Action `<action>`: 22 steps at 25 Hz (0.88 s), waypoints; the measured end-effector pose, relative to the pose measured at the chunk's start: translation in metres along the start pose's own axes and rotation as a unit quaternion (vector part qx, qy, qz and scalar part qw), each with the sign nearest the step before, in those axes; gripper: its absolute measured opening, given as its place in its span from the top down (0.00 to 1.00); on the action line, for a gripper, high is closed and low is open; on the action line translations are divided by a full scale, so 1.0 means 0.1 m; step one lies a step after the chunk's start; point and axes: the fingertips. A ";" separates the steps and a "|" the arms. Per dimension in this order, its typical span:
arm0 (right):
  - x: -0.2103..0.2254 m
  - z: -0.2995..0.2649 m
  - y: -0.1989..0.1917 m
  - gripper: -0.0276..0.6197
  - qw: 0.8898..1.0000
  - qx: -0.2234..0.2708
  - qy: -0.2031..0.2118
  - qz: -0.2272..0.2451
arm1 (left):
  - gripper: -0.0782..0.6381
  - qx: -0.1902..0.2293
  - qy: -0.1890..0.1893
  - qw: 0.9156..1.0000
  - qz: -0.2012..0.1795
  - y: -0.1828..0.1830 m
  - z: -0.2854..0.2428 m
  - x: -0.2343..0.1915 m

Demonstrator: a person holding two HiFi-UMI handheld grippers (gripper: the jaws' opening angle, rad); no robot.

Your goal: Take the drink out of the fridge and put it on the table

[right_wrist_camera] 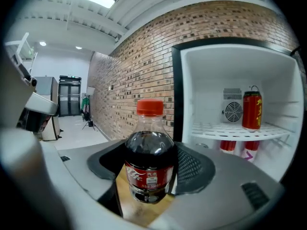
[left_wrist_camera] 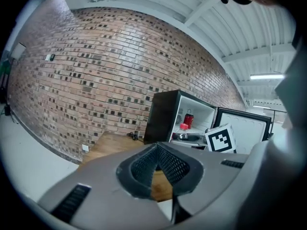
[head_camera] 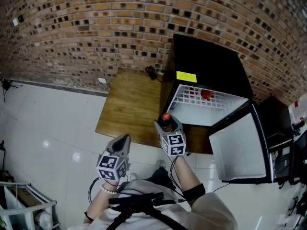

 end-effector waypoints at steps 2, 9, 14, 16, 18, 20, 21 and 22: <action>-0.12 -0.17 -0.12 0.45 1.000 -0.001 0.016 0.008 | 0.89 0.003 0.013 1.000 0.000 0.01 0.04 -0.11; -0.38 -0.73 -0.60 0.45 0.998 -0.021 0.051 0.013 | 0.89 0.006 0.056 0.998 -0.006 -0.01 0.10 -0.41; -0.49 -1.01 -0.77 0.45 0.998 -0.021 0.061 0.009 | 0.89 0.007 0.070 0.998 -0.006 -0.07 -0.02 -0.50; -0.49 -1.10 -0.86 0.45 0.998 -0.018 0.063 0.008 | 0.89 0.006 0.072 0.997 -0.004 -0.11 -0.07 -0.51; -0.49 -1.19 -0.97 0.45 0.998 -0.015 0.063 0.006 | 0.89 0.004 0.075 0.997 0.000 -0.19 -0.10 -0.54; -0.49 -1.27 -1.11 0.45 0.998 -0.017 0.062 0.002 | 0.89 0.007 0.077 0.997 0.003 -0.24 -0.13 -0.57; -0.48 -1.31 -1.19 0.45 0.998 -0.019 0.060 0.000 | 0.89 0.008 0.078 0.997 0.004 -0.27 -0.15 -0.58; -0.47 -1.34 -1.27 0.45 0.998 -0.021 0.058 -0.003 | 0.89 0.008 0.079 0.997 0.006 -0.30 -0.17 -0.59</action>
Point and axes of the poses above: the fingertips, and each gripper's own axes: z backward along the fingers, x to its right, y out of its top, and after that the axes turned 12 degrees about x, right-handed
